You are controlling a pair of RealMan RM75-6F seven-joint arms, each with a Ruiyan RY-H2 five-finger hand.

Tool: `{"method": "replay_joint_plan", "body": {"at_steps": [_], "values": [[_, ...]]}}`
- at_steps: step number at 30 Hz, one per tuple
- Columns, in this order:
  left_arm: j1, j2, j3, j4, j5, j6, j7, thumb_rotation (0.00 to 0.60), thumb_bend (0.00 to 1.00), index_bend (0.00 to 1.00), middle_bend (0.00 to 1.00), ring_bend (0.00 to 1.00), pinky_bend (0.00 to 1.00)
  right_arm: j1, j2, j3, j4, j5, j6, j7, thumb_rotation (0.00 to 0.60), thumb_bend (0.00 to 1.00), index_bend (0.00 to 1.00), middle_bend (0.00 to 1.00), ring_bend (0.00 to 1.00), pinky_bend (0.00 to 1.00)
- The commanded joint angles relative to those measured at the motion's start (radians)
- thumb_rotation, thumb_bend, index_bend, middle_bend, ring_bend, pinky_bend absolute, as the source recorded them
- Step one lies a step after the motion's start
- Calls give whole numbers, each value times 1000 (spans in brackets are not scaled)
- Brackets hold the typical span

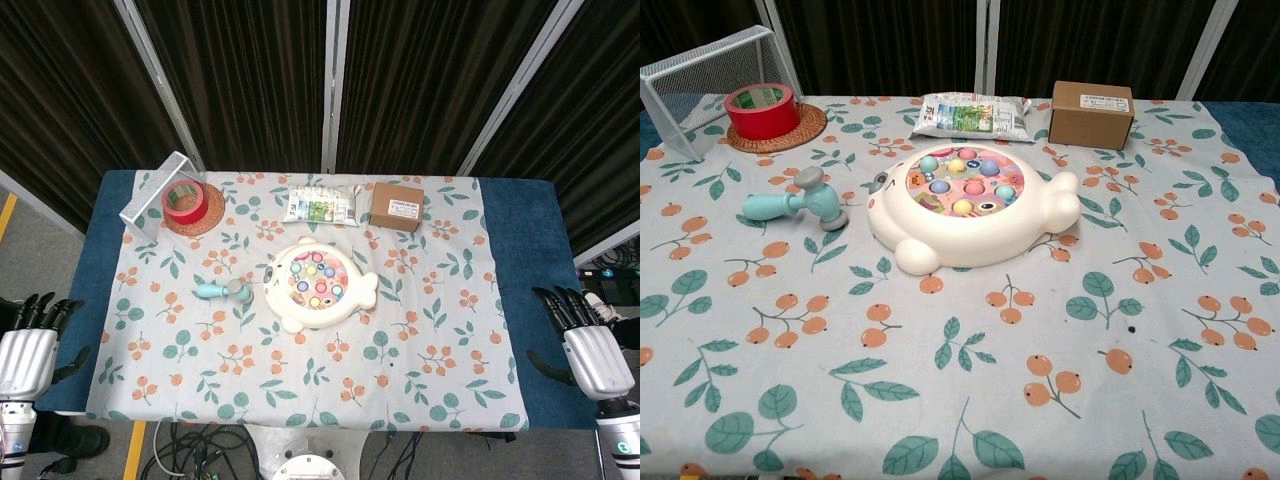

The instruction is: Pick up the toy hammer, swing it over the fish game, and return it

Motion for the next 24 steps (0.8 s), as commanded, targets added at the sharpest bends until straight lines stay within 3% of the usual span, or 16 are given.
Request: {"method": "replay_joint_plan", "body": {"at_steps": [1,7,12,18,24], "values": [[3,-1,-5,-3,0,-2,1,600,253,227,238,90,87,0,-1,0,-2,4,0,-3,600,168,39,106,0,0],[0,-6,-18,-23,7,-12,24,600,252,231,244,90,87,-7,0,-3,6,5,13,3,600,159,39,107,0,0],[-66,-13,-62,-37,31,-80,-23,600,252,234,273,123,92,-20,-5,1,20,6,43,3,600,154,39,109,0,0],[-235,-39,-137,-15,16,-296,-103,600,259,275,281,137,108,-31,-8,-3,27,-3,68,1,600,152,39,112,0,0],[-404,-117,-200,77,-63,-534,-197,600,269,275,281,137,108,-39,-5,-3,22,-1,81,-9,600,151,39,112,0,0]]}}
